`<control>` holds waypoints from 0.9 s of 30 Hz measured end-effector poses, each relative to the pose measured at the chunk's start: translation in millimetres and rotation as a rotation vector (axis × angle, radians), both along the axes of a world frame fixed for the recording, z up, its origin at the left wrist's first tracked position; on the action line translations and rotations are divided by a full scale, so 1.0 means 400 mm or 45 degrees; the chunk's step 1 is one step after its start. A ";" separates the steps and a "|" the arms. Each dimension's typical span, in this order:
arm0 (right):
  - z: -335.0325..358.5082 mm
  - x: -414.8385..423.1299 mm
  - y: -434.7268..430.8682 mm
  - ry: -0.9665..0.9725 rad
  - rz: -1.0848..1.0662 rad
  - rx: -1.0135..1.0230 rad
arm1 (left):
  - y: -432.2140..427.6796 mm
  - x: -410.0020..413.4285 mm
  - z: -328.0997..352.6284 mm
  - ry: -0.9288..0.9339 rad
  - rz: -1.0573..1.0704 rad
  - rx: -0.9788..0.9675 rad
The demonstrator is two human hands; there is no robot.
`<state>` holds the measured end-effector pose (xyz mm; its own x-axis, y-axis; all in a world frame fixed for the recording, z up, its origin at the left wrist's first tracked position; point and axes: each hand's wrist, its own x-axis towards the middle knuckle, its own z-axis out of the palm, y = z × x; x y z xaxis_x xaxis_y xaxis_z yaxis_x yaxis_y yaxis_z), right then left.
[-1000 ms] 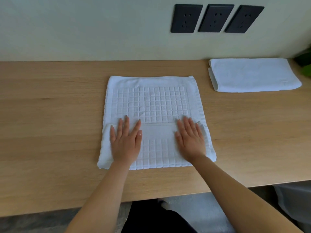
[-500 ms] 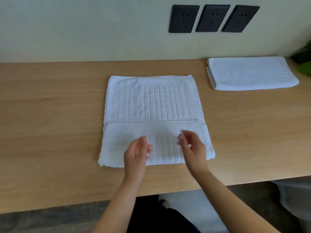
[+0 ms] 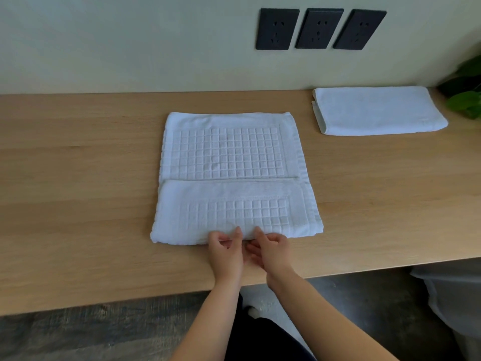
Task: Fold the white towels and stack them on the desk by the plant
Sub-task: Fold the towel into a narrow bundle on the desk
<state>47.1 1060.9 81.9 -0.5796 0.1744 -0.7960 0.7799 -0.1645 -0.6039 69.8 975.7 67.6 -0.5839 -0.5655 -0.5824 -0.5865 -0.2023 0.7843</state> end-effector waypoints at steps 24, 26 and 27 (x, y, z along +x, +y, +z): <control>-0.082 -0.010 0.027 1.343 0.771 1.412 | -0.057 -0.036 0.029 0.206 0.018 0.392; -0.101 -0.060 0.045 1.568 1.012 1.508 | -0.063 -0.039 0.030 0.226 -0.029 0.355; -0.101 -0.090 0.056 1.622 1.062 1.471 | -0.066 -0.039 0.031 0.243 -0.064 0.326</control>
<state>11.3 1083.2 41.5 -0.8472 -0.3601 0.3905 -0.4929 0.8071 -0.3251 54.1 949.2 80.1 -0.7199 -0.3823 -0.5793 -0.4477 -0.3820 0.8085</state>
